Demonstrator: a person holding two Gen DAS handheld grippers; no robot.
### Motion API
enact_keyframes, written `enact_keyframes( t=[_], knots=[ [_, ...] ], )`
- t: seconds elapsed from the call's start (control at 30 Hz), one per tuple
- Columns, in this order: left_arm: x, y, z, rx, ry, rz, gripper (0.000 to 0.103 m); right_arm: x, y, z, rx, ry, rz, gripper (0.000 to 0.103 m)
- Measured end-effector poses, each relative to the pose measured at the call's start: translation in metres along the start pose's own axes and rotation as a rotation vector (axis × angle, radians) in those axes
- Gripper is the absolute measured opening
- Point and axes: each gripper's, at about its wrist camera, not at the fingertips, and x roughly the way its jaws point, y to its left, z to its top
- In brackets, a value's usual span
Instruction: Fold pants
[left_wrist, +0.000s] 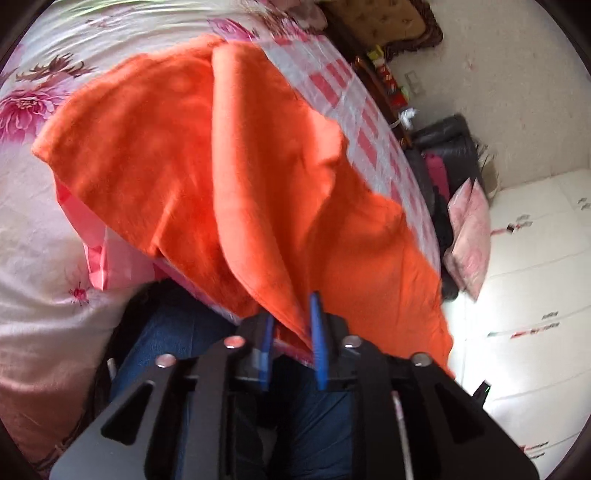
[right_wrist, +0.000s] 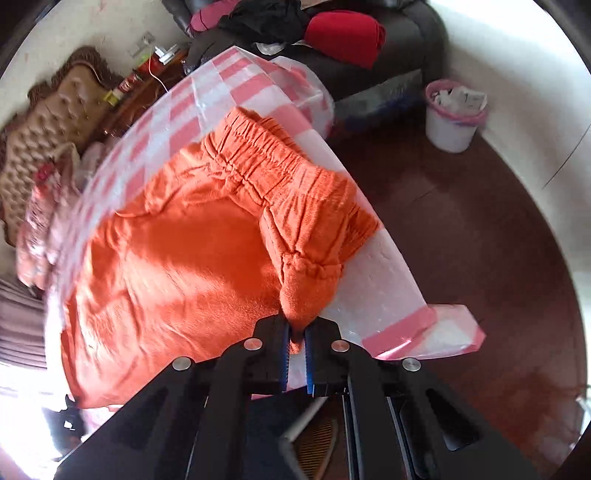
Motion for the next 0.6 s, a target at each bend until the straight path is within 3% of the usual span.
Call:
enact_keyframes(
  t=[0.13, 0.27, 0.33, 0.4, 0.43, 0.47, 0.5, 0.53, 0.57, 0.6],
  knots=[
    [-0.01, 0.022, 0.029, -0.082, -0.077, -0.069, 0.029, 0.008, 0.007, -0.005, -0.05, -0.005, -0.093, 0.006],
    [-0.004, 0.034, 0.055, -0.162, -0.094, -0.16, 0.03, 0.01, 0.014, -0.008, -0.076, -0.013, -0.147, 0.006],
    [-0.006, -0.001, 0.067, -0.027, -0.136, -0.079, 0.031, 0.01, 0.015, -0.009, -0.077, -0.013, -0.158, 0.006],
    [-0.008, -0.066, 0.063, 0.249, -0.191, 0.01, 0.049, 0.011, 0.016, -0.009, -0.079, -0.009, -0.173, 0.006],
    [-0.001, -0.09, 0.058, 0.356, -0.183, 0.063, 0.061, 0.011, 0.018, -0.008, -0.08, -0.007, -0.181, 0.006],
    [0.017, -0.114, 0.049, 0.476, -0.12, 0.113, 0.069, 0.012, 0.019, -0.008, -0.079, -0.004, -0.191, 0.006],
    [0.031, -0.125, 0.042, 0.549, -0.059, 0.146, 0.069, 0.012, 0.019, -0.008, -0.077, -0.002, -0.195, 0.006],
    [0.046, -0.133, 0.032, 0.618, -0.039, 0.235, 0.068, 0.012, 0.02, -0.008, -0.077, -0.001, -0.2, 0.006],
    [0.051, -0.134, 0.026, 0.638, -0.07, 0.293, 0.066, 0.012, 0.021, -0.007, -0.076, 0.0, -0.206, 0.006],
    [0.05, -0.127, 0.024, 0.611, -0.084, 0.282, 0.066, 0.012, 0.022, -0.007, -0.074, 0.0, -0.209, 0.006]
  ],
)
